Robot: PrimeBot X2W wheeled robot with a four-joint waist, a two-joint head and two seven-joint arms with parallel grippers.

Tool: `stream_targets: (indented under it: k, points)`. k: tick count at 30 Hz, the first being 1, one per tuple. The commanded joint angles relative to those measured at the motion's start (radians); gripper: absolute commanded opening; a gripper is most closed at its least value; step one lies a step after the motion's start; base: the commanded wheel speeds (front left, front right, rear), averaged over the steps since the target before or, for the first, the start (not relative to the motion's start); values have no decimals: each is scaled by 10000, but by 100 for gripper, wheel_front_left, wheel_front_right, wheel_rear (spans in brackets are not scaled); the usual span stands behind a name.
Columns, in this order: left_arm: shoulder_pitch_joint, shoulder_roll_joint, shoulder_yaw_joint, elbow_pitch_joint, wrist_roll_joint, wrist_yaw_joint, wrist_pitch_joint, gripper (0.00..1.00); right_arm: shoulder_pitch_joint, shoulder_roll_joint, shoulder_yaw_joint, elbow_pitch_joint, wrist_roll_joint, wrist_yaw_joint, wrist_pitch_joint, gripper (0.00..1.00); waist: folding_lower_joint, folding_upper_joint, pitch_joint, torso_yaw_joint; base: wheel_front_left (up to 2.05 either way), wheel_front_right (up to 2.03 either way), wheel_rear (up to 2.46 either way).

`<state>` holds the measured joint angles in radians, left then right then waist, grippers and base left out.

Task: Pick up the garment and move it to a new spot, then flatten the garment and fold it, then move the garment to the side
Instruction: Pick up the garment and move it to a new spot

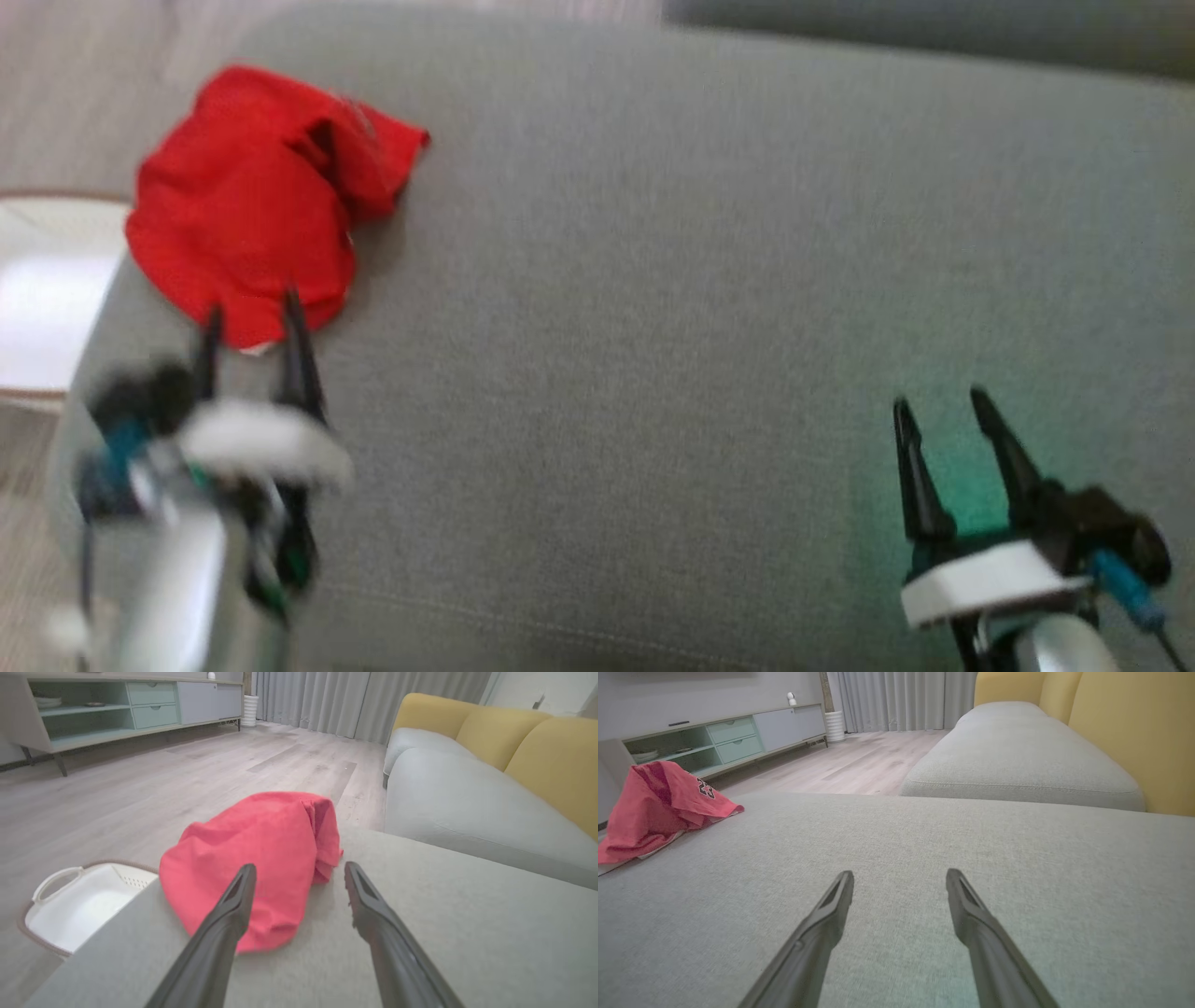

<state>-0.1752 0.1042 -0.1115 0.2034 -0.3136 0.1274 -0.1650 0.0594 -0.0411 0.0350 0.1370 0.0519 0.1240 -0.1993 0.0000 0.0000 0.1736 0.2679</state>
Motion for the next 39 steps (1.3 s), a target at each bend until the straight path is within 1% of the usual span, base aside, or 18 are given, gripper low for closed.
stream_targets:
  k: [1, 6, 12, 13, 14, 15, 17, 19, 21, 24, 27, 31, 34, 37, 39]
  points:
    - [-989, 418, 462, -14, 8, 42, 226, 100, -485, -91, 234, -442, -137, 67, 30, 100, 0, 0, 1202, -286, 0, 0, 0]
    - [-3222, 822, 766, 1579, -190, 100, 1081, 100, -915, -91, 356, -768, -405, 67, 206, 100, 0, 0, 2174, -511, 0, 0, 0]
    - [-5125, 1208, 703, 4103, -166, 42, 1844, 100, -1223, -97, 535, -929, -506, 67, 318, 100, 0, 0, 2746, -844, 0, 0, 0]
    - [-5357, 1260, 665, 4506, -155, 2, 1949, 73, -1250, -111, 554, -937, -497, 67, 334, 100, 0, 0, 2775, -896, 0, 0, 0]
    - [-5573, 1287, 685, 4852, -198, -28, 1984, 17, -1264, -114, 540, -936, -485, 67, 347, 100, 0, 0, 2779, -946, 0, 0, 0]
    - [-5765, 1349, 682, 5153, -183, -32, 1961, 0, -1271, -114, 509, -924, -468, 67, 353, 100, 0, 0, 2757, -993, 0, 0, 0]
    - [-6047, 1460, 683, 5622, -204, -134, 1884, 0, -1259, -113, 464, -860, -441, 67, 343, 100, 0, 0, 2626, -1090, 0, 0, 0]
    - [-6151, 1551, 676, 5766, -179, -176, 1774, 0, -1242, -112, 440, -820, -423, 67, 324, 100, 0, 0, 2531, -1139, 0, 0, 0]
    - [-6307, 1668, 718, 5893, -244, -331, 1551, 0, -1196, -108, 406, -712, -352, 67, 254, 100, 0, 0, 2276, -1238, 0, 0, 0]
    - [-6420, 1773, 612, 5628, -228, -606, 1275, 0, -1112, -101, 373, -494, -227, 67, 128, 100, 0, 0, 1797, -1344, 0, 0, 0]
    - [-6379, 1632, 331, 4831, -297, -1062, 1470, 0, -982, -96, 363, -288, -20, 67, 16, 100, 0, 0, 1331, -1386, 0, 0, 0]
    - [-5936, 1124, 82, 2948, -967, -1764, 2374, 0, -779, -94, 461, 3, 330, 67, -141, 100, 0, 0, 638, -1528, 0, 0, 0]
    - [-5242, 666, -188, 912, -1717, -2051, 3494, 0, -683, -93, 560, 176, 545, 67, -245, 100, 0, 0, 279, -1725, 0, 0, 0]
    - [-4346, 121, -419, -1377, -2845, -2101, 4761, 0, -663, -93, 691, 306, 757, 67, -331, 100, 0, 0, 46, -2000, 0, 0, 0]
    - [-3749, -164, -588, -2819, -3727, -1902, 5548, 0, -681, -92, 776, 361, 872, 67, -373, 100, 0, 0, -22, -2225, 0, 0, 0]
